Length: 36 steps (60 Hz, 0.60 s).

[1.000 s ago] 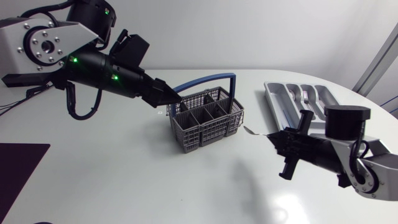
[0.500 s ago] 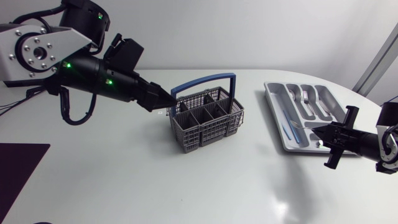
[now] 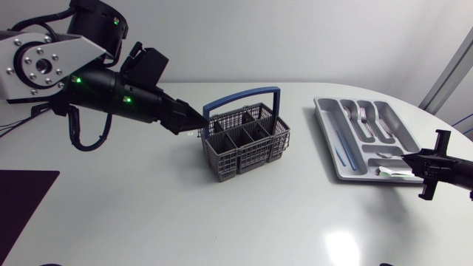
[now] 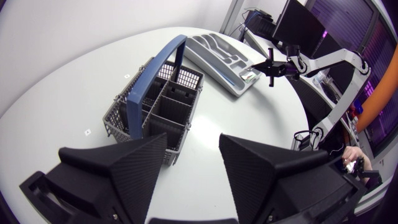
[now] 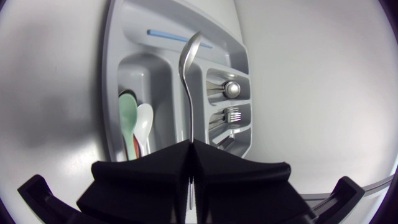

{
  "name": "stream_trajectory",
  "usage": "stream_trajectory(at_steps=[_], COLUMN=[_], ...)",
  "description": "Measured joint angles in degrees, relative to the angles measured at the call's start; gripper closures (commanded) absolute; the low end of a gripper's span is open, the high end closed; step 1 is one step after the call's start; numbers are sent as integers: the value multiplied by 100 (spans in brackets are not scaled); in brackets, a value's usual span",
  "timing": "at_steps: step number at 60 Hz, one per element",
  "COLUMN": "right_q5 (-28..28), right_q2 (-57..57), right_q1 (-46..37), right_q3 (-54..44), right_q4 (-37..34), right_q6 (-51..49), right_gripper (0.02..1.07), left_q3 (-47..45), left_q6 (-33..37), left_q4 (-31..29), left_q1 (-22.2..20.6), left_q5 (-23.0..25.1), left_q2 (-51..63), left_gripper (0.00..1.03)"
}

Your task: Unload the cutlery basket into the drawer organizer.

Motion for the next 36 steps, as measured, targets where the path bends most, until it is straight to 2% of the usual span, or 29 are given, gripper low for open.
stream_trajectory(at_steps=[21, 24, 29, 35, 36], right_q5=[245, 302, 343, 387, 391], right_q2=[450, 533, 673, 726, 726], right_q1=[-87, -85, -59, -22, -15], right_q3=[4, 4, 4, 44, 48], right_q4=[85, 133, 227, 409, 435], right_q6=[-761, -769, -785, -782, -780], right_gripper=[99, 91, 60, 52, 47], left_q3=[0, 0, -4, -7, -7], left_q6=[-101, -101, -101, -101, -101], left_q4=[0, -2, 0, -2, 0], left_q1=[-2, -2, -2, -2, -2], left_q5=[-74, -74, -76, -79, -81], left_q2=[0, -2, -9, -46, -52], left_gripper=[43, 43, 43, 43, 43])
